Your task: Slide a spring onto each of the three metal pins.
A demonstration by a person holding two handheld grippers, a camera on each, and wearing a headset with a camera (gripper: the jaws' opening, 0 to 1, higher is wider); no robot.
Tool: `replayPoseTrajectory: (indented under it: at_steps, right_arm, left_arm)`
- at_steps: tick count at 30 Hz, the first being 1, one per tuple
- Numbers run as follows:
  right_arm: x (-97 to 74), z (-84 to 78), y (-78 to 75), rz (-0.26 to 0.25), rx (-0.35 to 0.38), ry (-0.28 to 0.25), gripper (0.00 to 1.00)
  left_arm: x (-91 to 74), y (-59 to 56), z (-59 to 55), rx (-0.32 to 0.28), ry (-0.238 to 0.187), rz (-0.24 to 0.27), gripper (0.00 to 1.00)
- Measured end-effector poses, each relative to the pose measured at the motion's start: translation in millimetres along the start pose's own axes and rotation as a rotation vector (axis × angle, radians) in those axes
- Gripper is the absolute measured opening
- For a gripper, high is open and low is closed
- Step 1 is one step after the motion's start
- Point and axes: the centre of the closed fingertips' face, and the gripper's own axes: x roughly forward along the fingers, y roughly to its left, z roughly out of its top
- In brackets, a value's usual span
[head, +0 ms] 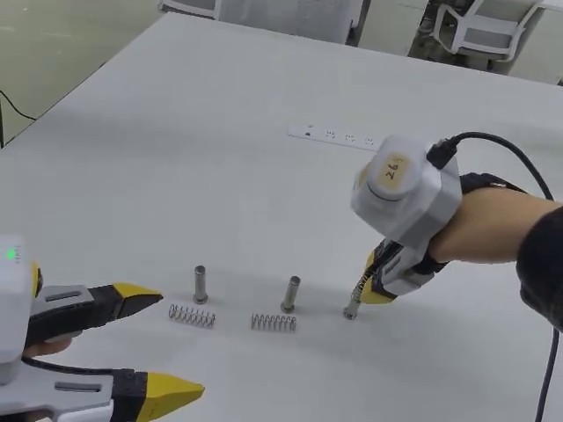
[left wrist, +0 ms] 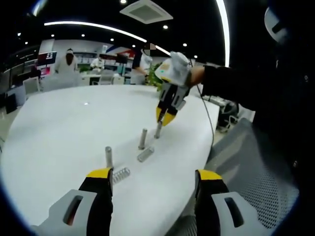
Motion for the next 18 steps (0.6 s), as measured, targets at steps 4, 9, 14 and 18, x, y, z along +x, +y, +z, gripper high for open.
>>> replayPoseTrajectory:
  at_steps: [4, 9, 14, 18]
  right_arm:
    - [7.2, -1.8, -0.1, 0.003, -0.001, 0.011, 0.08]
    - [13.6, -3.7, 0.1, 0.009, 0.007, 0.011, 0.08]
    - [18.7, -4.6, -0.8, 0.011, 0.019, 0.007, 0.08]
    - [22.0, -5.6, 0.0, 0.011, 0.022, 0.008, 0.08]
  left_arm:
    - [-0.1, 0.1, -0.2, 0.000, 0.002, 0.001, 0.63]
    - [-0.2, 0.5, 0.1, -0.001, 0.001, 0.004, 0.63]
    - [-0.1, 0.4, -0.2, 0.000, 0.003, 0.004, 0.63]
    - [0.0, 0.2, -0.5, 0.001, 0.005, 0.003, 0.63]
